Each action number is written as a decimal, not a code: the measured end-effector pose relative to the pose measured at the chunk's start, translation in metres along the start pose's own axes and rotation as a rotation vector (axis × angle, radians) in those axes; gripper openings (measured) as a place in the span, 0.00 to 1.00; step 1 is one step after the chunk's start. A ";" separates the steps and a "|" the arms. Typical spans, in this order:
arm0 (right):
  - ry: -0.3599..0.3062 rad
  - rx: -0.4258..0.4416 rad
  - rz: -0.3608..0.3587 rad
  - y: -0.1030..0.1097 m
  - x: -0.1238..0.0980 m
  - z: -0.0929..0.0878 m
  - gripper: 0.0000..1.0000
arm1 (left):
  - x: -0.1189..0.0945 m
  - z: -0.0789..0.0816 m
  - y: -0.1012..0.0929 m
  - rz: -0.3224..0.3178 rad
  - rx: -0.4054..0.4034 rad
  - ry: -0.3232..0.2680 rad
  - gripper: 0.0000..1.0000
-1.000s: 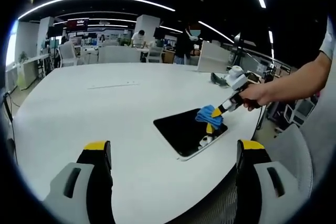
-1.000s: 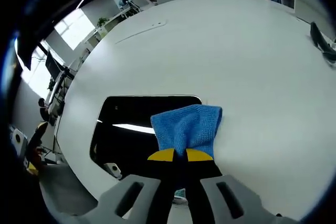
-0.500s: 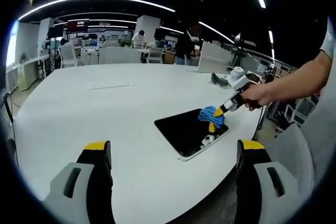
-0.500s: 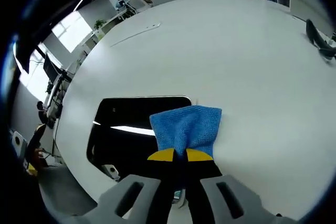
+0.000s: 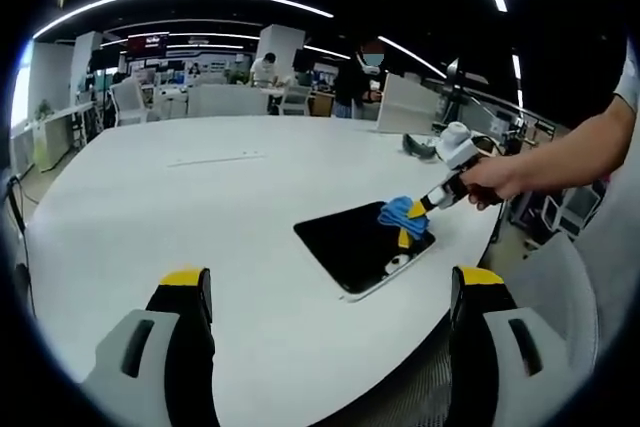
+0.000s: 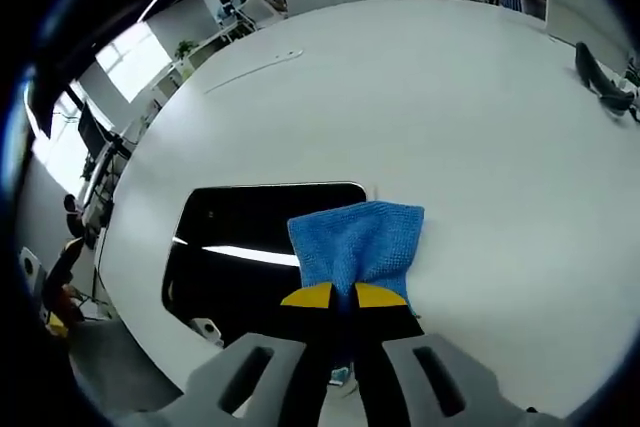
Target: Wipe the mirror surface with the cleaning cloth until all visible marks leave the cleaned area.
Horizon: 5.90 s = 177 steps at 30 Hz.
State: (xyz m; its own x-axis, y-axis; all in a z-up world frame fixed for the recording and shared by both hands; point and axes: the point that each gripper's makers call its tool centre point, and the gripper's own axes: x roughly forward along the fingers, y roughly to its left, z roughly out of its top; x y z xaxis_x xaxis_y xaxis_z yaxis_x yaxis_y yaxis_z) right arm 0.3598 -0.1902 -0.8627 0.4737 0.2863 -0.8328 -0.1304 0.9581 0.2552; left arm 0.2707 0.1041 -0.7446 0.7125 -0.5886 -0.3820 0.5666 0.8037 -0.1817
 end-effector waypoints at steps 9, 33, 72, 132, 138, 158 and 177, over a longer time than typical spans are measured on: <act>-0.016 -0.002 -0.025 0.004 -0.005 -0.010 0.01 | 0.000 0.001 0.002 0.008 0.008 -0.006 0.99; -0.046 0.050 -0.017 0.011 -0.018 -0.036 0.01 | -0.001 0.001 0.005 0.017 0.020 -0.002 0.97; -0.030 0.059 -0.011 0.034 -0.015 -0.041 0.01 | -0.003 0.004 0.003 0.030 0.067 -0.025 0.99; 0.027 0.039 0.084 0.165 0.025 -0.044 0.01 | 0.005 -0.017 0.011 0.034 0.086 0.098 0.99; 0.032 0.042 0.103 0.182 0.031 -0.042 0.01 | 0.006 -0.022 0.009 0.016 0.069 0.122 0.99; 0.028 0.054 0.153 0.207 0.038 -0.045 0.01 | 0.000 -0.018 0.014 0.059 0.088 0.095 0.97; 0.015 0.011 0.114 0.200 0.051 -0.020 0.00 | -0.001 -0.019 0.013 0.059 0.069 0.095 0.99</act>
State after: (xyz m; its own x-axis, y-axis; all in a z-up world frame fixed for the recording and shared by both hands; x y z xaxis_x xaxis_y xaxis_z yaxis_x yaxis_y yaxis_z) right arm 0.3411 0.0164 -0.8641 0.4434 0.3941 -0.8050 -0.1732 0.9189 0.3544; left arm 0.2697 0.1167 -0.7639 0.7049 -0.5266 -0.4752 0.5540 0.8271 -0.0949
